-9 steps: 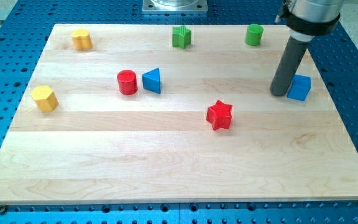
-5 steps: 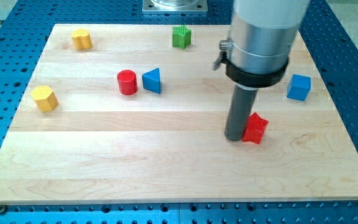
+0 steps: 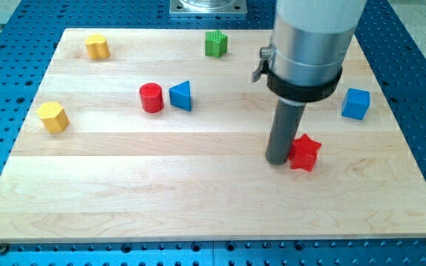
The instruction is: Place red blocks and triangle in a horizontal line
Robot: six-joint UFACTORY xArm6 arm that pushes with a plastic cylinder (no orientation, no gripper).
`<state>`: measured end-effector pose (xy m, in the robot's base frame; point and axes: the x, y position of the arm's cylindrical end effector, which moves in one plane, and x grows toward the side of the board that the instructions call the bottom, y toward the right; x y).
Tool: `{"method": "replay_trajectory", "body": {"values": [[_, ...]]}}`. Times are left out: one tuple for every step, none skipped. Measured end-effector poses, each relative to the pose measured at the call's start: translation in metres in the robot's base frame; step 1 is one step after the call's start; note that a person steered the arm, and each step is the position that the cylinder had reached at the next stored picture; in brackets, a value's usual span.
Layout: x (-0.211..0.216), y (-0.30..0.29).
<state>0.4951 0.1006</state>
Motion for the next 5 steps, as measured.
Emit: {"method": "replay_trajectory", "body": {"values": [[0.025,0.022],[0.080,0.053],[0.047,-0.004],[0.012,0.007],[0.028,0.116]]}}
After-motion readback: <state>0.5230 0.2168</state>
